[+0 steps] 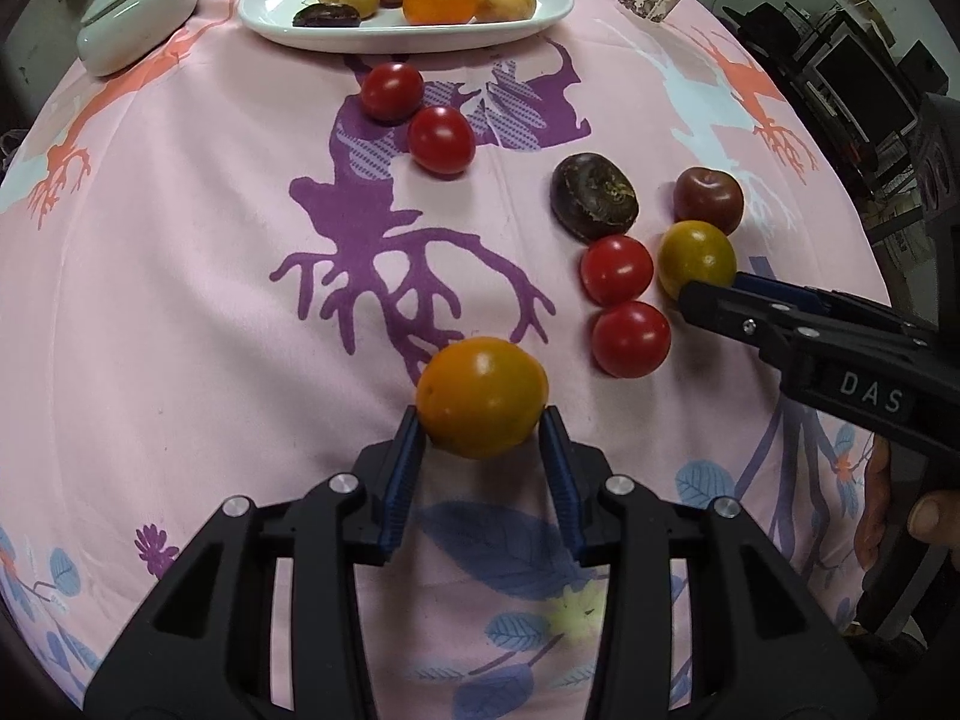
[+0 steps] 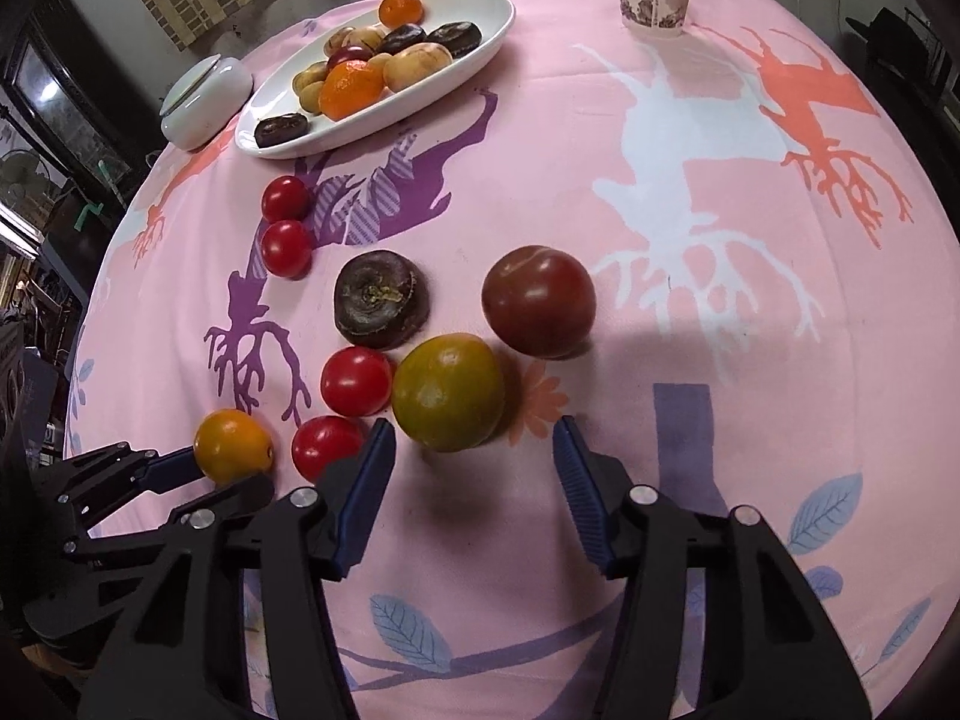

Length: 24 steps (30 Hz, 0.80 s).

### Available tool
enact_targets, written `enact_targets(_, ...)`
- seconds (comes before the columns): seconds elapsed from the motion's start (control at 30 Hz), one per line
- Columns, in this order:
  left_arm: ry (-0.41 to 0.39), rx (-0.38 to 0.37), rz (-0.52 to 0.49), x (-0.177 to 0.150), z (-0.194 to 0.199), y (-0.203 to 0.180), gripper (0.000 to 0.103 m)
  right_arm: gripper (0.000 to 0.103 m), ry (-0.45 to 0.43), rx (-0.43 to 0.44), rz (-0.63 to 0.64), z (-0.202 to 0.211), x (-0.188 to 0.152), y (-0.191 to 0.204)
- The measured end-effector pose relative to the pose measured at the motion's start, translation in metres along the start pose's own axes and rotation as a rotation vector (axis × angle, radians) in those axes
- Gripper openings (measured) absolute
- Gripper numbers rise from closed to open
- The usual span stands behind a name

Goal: Organize fruits
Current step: 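Grasp the orange tomato with the left tool while the right tool grasps the yellow-green tomato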

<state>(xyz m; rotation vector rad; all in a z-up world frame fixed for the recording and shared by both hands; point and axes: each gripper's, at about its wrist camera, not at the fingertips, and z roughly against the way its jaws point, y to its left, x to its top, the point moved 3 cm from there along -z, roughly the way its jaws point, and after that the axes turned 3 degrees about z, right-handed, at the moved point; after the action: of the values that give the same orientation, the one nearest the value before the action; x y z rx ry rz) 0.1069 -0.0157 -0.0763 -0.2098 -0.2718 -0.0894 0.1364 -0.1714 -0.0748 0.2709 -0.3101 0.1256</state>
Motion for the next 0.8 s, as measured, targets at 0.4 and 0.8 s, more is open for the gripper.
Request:
enact_targets(0.4,0.016,0.01,-0.004,0.004,-0.003,-0.005,0.046,0.04,0.012,0.018,0.025,-0.007,0.005,0.004)
enact_targets(0.8,-0.001,0.047,-0.028,0.009,-0.002,-0.005,0.049,0.04,0.056,0.051,-0.029,0.013,-0.022,-0.017)
